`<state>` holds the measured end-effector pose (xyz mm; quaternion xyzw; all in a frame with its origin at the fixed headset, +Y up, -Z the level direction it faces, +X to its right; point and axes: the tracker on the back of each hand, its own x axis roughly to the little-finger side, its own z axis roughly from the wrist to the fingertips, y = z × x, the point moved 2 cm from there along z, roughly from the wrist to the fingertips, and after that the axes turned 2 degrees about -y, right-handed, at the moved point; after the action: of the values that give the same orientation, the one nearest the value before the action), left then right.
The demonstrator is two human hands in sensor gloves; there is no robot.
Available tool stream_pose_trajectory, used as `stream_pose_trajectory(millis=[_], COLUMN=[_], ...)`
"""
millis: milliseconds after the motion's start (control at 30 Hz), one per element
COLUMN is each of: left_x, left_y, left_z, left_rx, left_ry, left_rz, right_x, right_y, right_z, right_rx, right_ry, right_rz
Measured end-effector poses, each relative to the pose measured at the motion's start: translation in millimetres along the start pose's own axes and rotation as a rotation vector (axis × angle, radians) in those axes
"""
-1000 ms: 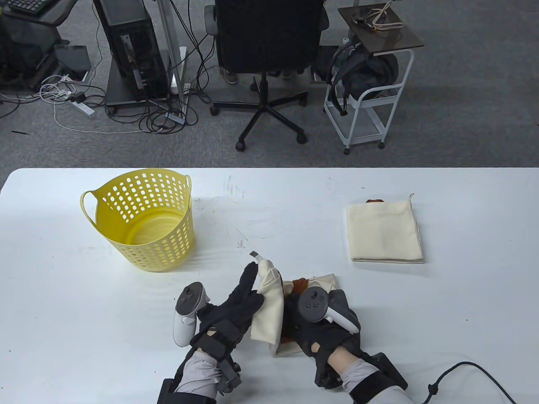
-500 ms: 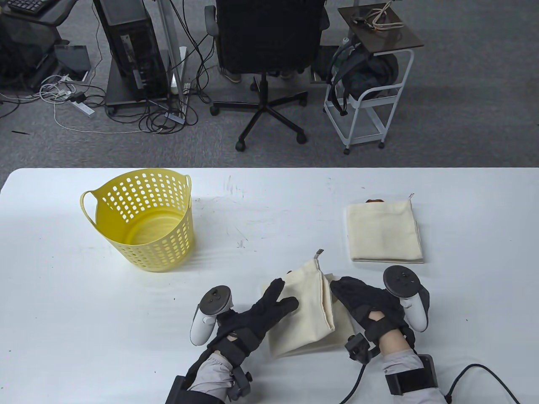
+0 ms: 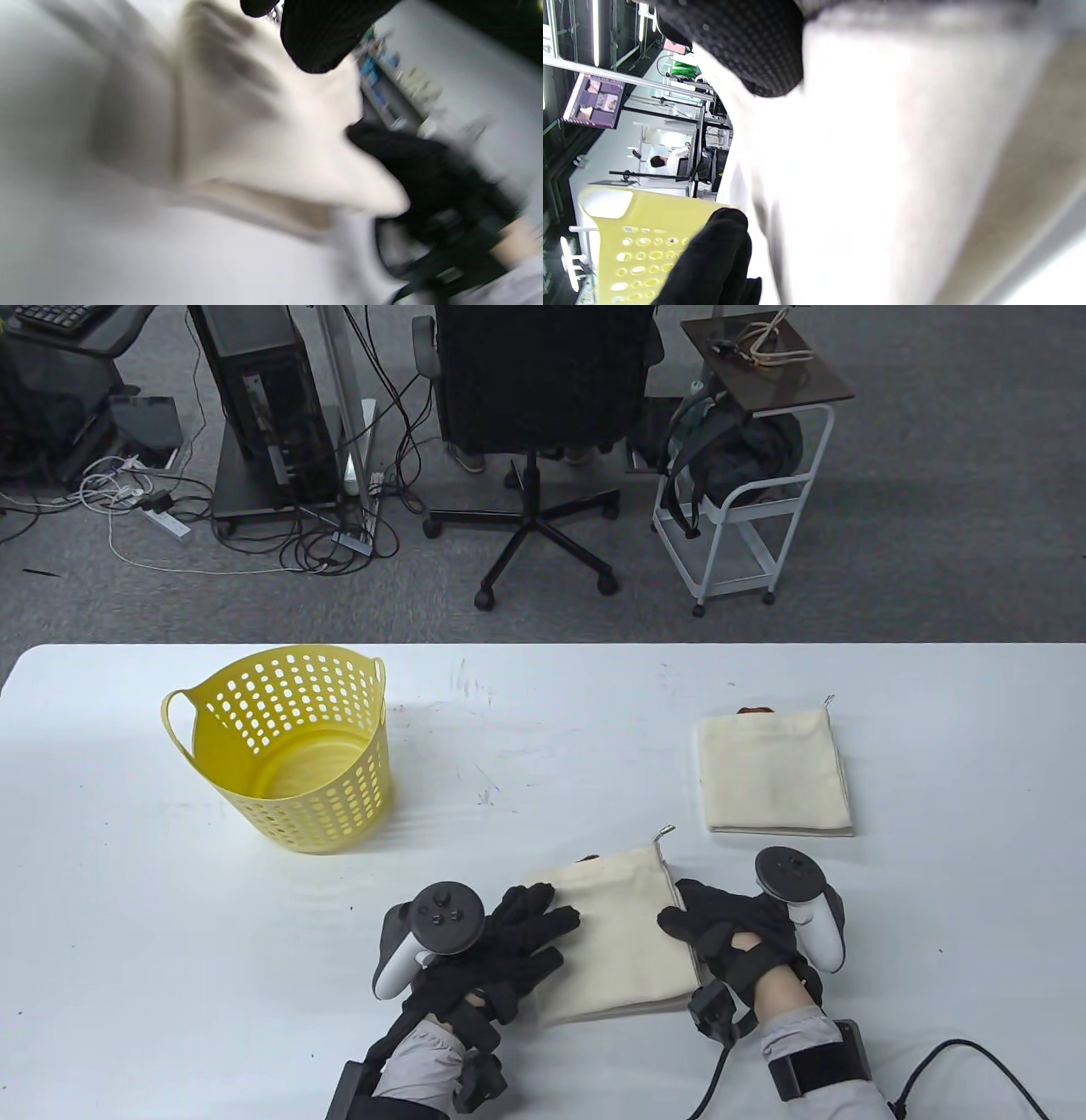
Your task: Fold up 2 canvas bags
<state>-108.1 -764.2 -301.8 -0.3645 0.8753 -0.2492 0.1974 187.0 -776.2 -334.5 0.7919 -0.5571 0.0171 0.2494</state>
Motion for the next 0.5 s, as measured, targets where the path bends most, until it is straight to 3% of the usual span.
stream_pose_trajectory(millis=[200,300,400,433,467,500], left_x=[2.5,1.4,-2.7,-3.3,-3.3,-3.4], left_y=[-16.6,-20.2,-22.5,-22.8,-23.0,-23.1], left_z=[10.2,13.4,14.5,14.6,14.8,14.5], left_rx=[0.057,0.056,0.052,0.051,0.053,0.055], left_ry=[0.117,0.164,0.177,0.178,0.179,0.179], left_rz=[0.156,0.221,0.280,0.282,0.280,0.276], right_x=[4.3,0.4,-25.9,-39.0,-48.0,-57.7], right_y=[0.2,-6.1,-19.4,-21.1,-20.7,-15.4], right_z=[4.8,1.1,-16.4,-23.6,-26.8,-29.7], right_rx=[0.065,0.119,0.304,0.327,0.307,0.217], right_ry=[0.013,-0.004,-0.206,-0.365,-0.476,-0.583], right_rz=[-0.086,-0.022,-0.067,-0.087,-0.107,-0.142])
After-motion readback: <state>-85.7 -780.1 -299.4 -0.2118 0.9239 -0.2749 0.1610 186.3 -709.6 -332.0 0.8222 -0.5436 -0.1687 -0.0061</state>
